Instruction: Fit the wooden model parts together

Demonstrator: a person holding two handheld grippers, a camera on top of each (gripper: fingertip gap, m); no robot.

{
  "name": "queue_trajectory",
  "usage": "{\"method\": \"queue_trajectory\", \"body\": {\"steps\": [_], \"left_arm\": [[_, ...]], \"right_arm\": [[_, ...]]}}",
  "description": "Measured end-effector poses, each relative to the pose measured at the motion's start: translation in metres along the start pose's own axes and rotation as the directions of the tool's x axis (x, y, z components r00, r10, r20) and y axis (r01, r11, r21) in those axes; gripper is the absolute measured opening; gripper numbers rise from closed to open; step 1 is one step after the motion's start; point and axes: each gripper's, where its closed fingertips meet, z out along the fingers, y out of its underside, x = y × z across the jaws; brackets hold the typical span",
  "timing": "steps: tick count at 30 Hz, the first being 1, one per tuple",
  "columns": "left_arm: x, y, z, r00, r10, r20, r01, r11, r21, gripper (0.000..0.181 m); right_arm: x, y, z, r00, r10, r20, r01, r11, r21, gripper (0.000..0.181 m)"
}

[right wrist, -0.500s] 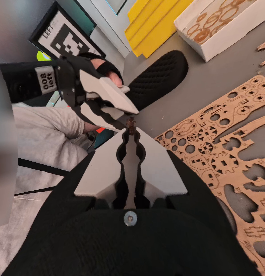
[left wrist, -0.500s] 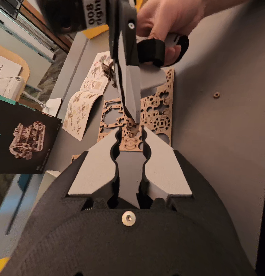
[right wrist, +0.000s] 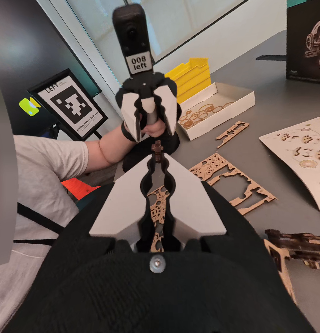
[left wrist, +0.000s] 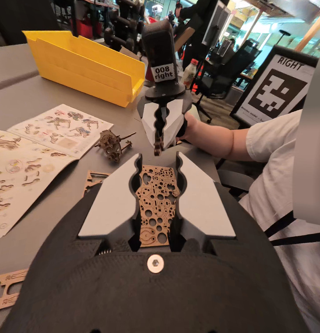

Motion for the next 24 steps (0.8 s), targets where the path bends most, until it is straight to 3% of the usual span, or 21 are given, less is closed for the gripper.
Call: {"method": "queue_trajectory", "body": {"steps": [5,11,16,18,20,24], "left_arm": [[0.001,0.013,-0.007,0.993,0.087,0.077,-0.092,0.993,0.072,0.031],[0.025,0.01,-0.004,0.972,0.234,0.019,-0.234,0.966,0.112,0.028],[0.026,0.021,-0.001,0.935,0.351,0.049,-0.353,0.934,0.05,0.02],[0.024,0.028,0.001,0.913,0.402,0.066,-0.404,0.915,0.009,0.009],[0.024,0.034,0.003,0.88,0.469,0.079,-0.469,0.883,-0.025,0.0],[0.025,0.036,0.005,0.828,0.549,0.114,-0.547,0.836,-0.046,0.0]], "right_arm": [[-0.007,0.006,0.007,0.992,-0.127,0.012,0.128,0.991,-0.027,0.004],[-0.029,0.006,0.013,0.899,-0.438,-0.009,0.438,0.899,-0.02,0.004],[-0.029,0.012,0.017,0.768,-0.637,-0.065,0.633,0.77,-0.074,0.004],[-0.028,0.014,0.019,0.73,-0.679,-0.078,0.672,0.734,-0.097,0.004],[-0.026,0.016,0.02,0.696,-0.713,-0.091,0.702,0.701,-0.122,0.004],[-0.028,0.019,0.02,0.671,-0.737,-0.077,0.726,0.675,-0.132,0.004]]}}
